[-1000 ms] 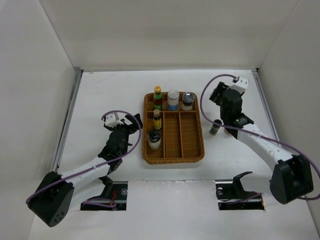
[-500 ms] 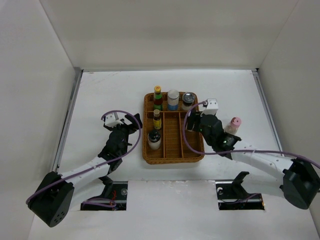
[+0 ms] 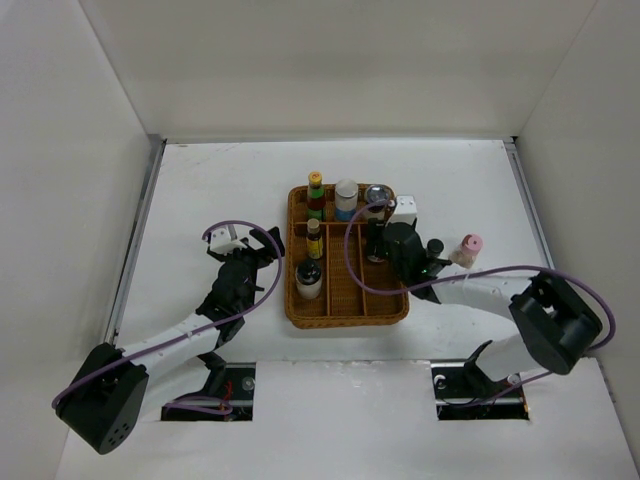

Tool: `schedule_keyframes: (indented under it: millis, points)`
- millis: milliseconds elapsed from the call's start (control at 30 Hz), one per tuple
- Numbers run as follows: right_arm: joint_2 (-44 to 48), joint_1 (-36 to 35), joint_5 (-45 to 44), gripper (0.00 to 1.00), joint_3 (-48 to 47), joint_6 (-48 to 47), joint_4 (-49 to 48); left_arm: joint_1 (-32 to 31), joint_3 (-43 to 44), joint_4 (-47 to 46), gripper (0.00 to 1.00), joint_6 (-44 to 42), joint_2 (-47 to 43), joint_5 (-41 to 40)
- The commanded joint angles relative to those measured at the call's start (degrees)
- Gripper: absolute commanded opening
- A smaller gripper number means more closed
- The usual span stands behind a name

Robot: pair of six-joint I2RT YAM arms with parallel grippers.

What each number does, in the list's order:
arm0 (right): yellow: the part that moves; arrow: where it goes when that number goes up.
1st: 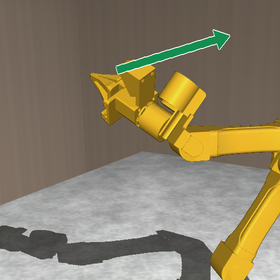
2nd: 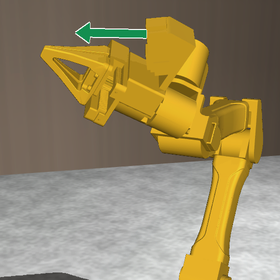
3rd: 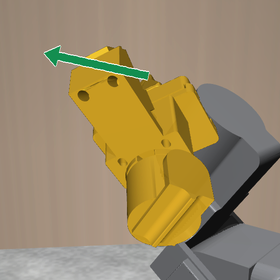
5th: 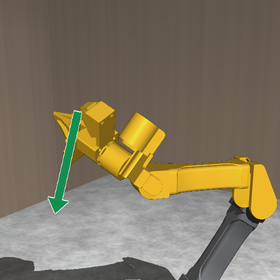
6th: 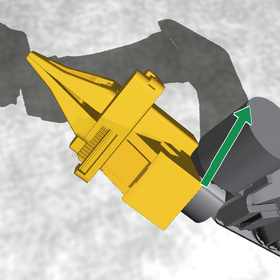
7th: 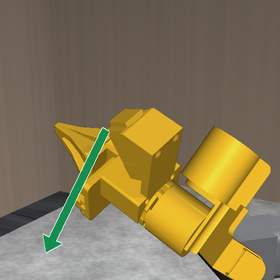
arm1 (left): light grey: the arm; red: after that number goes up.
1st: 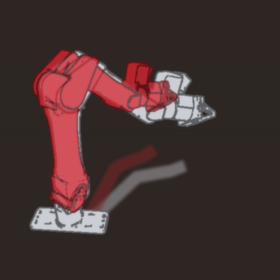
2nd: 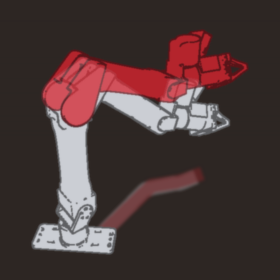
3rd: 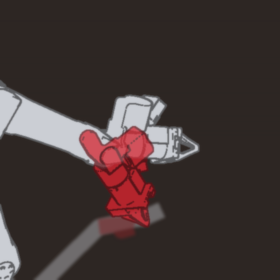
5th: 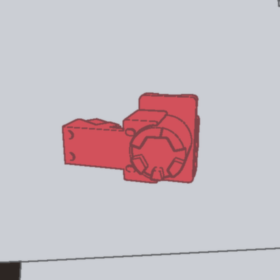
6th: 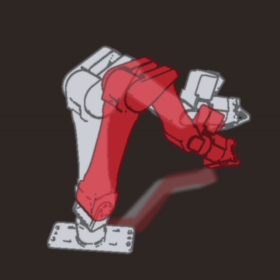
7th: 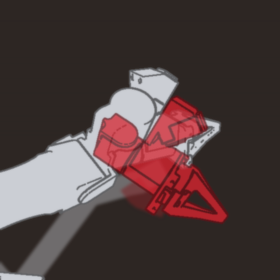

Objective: Organize the condiment bottles

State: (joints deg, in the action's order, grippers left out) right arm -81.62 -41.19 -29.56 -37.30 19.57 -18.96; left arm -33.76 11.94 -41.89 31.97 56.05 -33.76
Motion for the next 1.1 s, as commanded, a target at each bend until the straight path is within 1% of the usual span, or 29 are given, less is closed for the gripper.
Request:
schedule_keyframes:
  millis: [0, 100, 133, 233, 367, 433, 467, 533, 600, 633, 667, 733, 800, 833, 933, 1067]
  points:
    - [-1.68, 0.37, -1.38, 0.58, -4.18, -0.76, -10.21, -0.03, -0.08, -3.46, 0.9, 0.55, 0.28, 0.71]
    - [-3.54, 0.1, -2.07, 0.75, -4.8, -0.94, -10.22, -0.12, 0.01, -3.46, 0.9, 0.55, 0.2, 0.71]
    - [-3.8, 0.1, -2.51, 0.78, -4.63, -0.68, -10.04, 0.05, 0.01, -3.46, 0.9, 0.55, 0.28, 0.71]
    - [-2.76, -0.16, -2.96, 0.79, -3.58, -1.03, -9.52, -0.12, -0.34, -3.37, 0.9, 0.55, -0.68, 0.71]
    - [6.71, -1.57, -5.24, 0.9, -0.5, -0.24, -5.31, -0.12, -0.26, -3.55, 0.9, 0.55, -0.07, 0.71]
    - [14.0, -1.66, -7.78, 0.9, 0.9, -0.06, -1.54, -0.38, -0.26, -3.55, 0.9, 0.55, -0.24, 0.71]
    - [17.86, -1.66, -9.53, 0.87, 1.87, 0.29, 0.31, -0.47, -0.08, -3.55, 0.9, 0.55, -0.15, 0.71]
    - [24.2, -0.26, -15.14, 0.76, 3.19, 3.09, 6.53, -0.47, 0.01, -3.64, 0.9, 0.64, 0.11, 0.71]
    - [28.26, 3.07, -19.46, 0.62, 2.93, 7.39, 16.72, -0.82, -0.25, -3.64, 0.9, 0.64, -0.59, 0.71]
    - [29.32, 4.22, -19.92, 0.6, 2.93, 8.63, 19.55, -0.83, -0.26, -3.64, 0.9, 0.64, -0.77, 0.71]
    - [30.11, 5.8, -19.49, 0.6, 2.93, 9.77, 22.45, -0.91, -0.26, -3.64, 0.9, 0.64, -0.77, 0.62]
    - [29.69, 8.18, -15.72, 0.67, 2.59, 10.05, 25.63, -0.82, -0.26, -3.64, 0.9, 0.73, -0.24, 0.71]
    - [28.81, 9.06, -12.73, 0.8, 2.67, 10.75, 26.52, -1.18, -0.08, -3.64, 0.9, 0.82, -0.07, 0.89]
    - [28.37, 9.15, -12.02, 0.85, 2.84, 11.1, 26.52, -1.26, 0.01, -3.73, 0.9, 0.82, 0.02, 0.97]
    - [26.09, 10.03, -11.66, 0.87, 3.02, 11.01, 26.96, -1.09, -0.17, -3.73, 0.9, 0.82, 0.02, 0.97]
    - [23.8, 11.43, -10.78, 0.87, 4.16, 11.28, 25.47, -0.91, -0.34, -3.73, 0.9, 0.82, -0.33, 0.97]
